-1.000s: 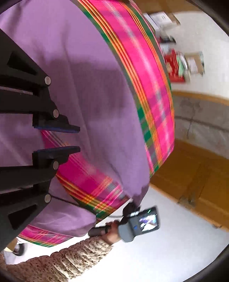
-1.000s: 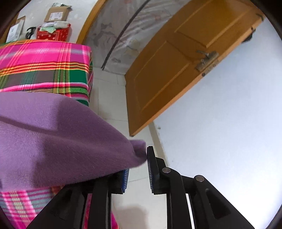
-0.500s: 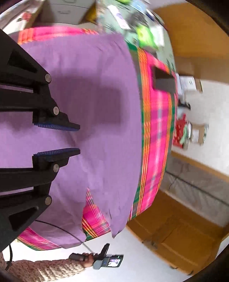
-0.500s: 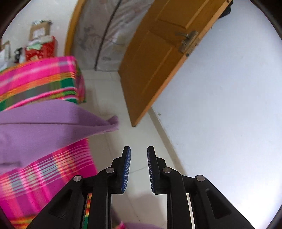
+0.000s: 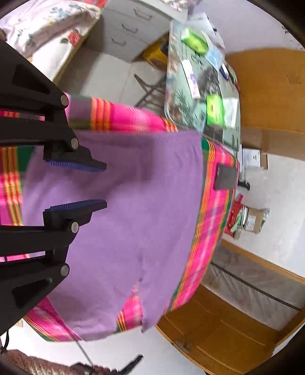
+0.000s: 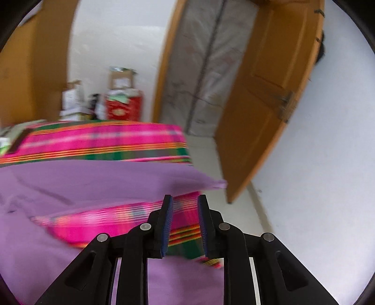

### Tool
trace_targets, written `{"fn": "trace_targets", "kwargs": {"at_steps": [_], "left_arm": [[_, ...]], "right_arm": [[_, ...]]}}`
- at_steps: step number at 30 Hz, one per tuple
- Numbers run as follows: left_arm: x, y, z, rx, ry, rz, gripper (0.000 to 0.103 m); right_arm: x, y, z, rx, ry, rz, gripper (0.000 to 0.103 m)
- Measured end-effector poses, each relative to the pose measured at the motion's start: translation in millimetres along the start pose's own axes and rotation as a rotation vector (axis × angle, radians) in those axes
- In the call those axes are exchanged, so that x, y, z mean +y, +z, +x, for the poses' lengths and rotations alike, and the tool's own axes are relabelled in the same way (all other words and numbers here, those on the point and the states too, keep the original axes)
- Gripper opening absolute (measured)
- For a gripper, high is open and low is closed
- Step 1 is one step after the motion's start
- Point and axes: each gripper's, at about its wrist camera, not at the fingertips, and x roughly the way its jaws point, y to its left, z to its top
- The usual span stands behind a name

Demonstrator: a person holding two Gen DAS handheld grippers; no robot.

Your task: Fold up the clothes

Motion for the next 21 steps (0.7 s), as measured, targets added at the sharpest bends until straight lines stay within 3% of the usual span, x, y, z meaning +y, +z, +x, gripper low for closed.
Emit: {"fn": "trace_targets", "kwargs": {"at_steps": [8,11,17,21], "left_arm": [[39.6,-49.4,-1.2,0.012,0.02,-0.13,0.026],[38.2,-56.2,0.0,-0.007,0.066,-0.101,0.028],[50.6,-64.9,16.5,0.052,0.023,-0.193,0.029],[62.1,-63.4,19.5,0.044,-0.019,-0.279,0.033]], "right_arm": [[78.4,-53.0,-52.4,-0.033,0.266,-0.145,0.024],[108.5,-76.0,-52.9,-0.018,0.367,-0.195,0.024],[172.0,-113.9,-50.0,0.014,0.581,-0.295,0.024],[216.1,-132.4,-51.2,0.022,0.689,-0.374,0.024]]}}
